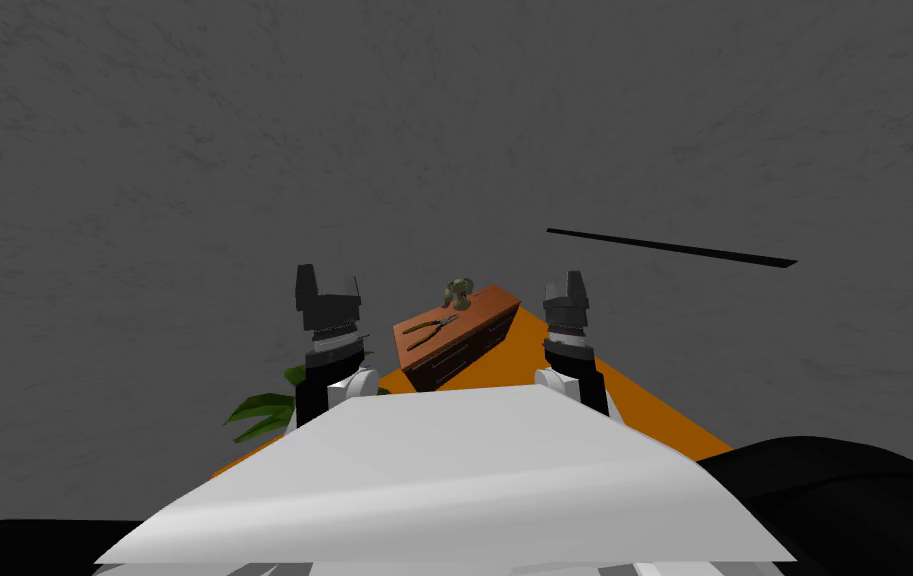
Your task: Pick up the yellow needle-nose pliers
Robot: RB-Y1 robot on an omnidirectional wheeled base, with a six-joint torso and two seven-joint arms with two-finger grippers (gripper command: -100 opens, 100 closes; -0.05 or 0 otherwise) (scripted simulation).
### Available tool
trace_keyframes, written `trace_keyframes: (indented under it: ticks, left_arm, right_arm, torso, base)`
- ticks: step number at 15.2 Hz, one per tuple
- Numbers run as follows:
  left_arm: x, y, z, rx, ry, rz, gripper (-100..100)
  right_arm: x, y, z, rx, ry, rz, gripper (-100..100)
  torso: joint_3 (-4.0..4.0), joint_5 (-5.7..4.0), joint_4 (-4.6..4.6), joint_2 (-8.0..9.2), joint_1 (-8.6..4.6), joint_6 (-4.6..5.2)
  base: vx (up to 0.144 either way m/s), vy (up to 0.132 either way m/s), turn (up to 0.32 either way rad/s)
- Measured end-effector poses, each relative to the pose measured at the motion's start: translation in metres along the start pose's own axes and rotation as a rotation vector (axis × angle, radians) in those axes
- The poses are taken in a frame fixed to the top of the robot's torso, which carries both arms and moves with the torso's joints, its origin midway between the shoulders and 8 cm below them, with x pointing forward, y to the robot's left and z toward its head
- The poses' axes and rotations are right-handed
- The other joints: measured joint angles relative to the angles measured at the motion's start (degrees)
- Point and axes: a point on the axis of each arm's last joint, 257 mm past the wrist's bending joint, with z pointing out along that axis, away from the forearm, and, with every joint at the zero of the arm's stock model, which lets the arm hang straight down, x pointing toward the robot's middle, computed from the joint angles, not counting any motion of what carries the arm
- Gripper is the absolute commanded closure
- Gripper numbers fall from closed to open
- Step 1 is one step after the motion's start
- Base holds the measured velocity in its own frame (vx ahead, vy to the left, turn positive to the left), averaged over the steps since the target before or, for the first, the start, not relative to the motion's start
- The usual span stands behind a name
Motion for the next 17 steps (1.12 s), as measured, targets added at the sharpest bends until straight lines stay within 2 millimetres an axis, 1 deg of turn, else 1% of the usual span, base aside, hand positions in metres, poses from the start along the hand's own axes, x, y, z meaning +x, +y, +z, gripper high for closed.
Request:
trace_keyframes:
  ticks: [2,5,8,11,15,17]
  left_arm:
    - [0.003,0.005,0.000,-0.013,0.028,0.007,-100]
    - [0.008,0.020,-0.003,-0.046,0.075,0.020,-100]
    - [0.009,0.045,-0.006,-0.103,0.125,0.036,-100]
    - [0.005,0.078,-0.011,-0.178,0.164,0.053,-100]
    - [-0.005,0.114,-0.015,-0.272,0.187,0.073,-100]
    - [-0.013,0.133,-0.018,-0.315,0.188,0.081,-100]
  right_arm:
    - [0.000,0.000,0.000,0.000,0.000,0.000,0]
    - [0.000,0.000,0.000,0.000,0.000,0.000,0]
    - [0.000,0.000,0.000,0.000,0.000,0.000,0]
    - [0.000,0.000,0.000,0.000,0.000,0.000,0]
    - [0.000,0.000,0.000,0.000,0.000,0.000,0]
    - [0.000,0.000,0.000,0.000,0.000,0.000,0]
  torso:
    - [-0.01,0.00,0.00,-0.01,-0.02,0.01]
    - [-0.01,-0.01,-0.01,-0.02,-0.05,0.01]
    - [-0.03,-0.02,-0.01,-0.04,-0.10,0.02]
    - [-0.05,-0.03,-0.02,-0.09,-0.16,0.03]
    - [-0.05,-0.03,-0.02,-0.08,-0.16,0.03]
    - [-0.04,-0.02,-0.02,-0.07,-0.11,0.00]
  base:
    - [0.003,-0.013,-0.037]
    - [0.003,-0.022,-0.055]
    - [0.009,-0.036,-0.084]
    - [0.015,-0.045,-0.082]
    - [0.012,-0.039,-0.094]
    - [0.010,-0.029,-0.058]
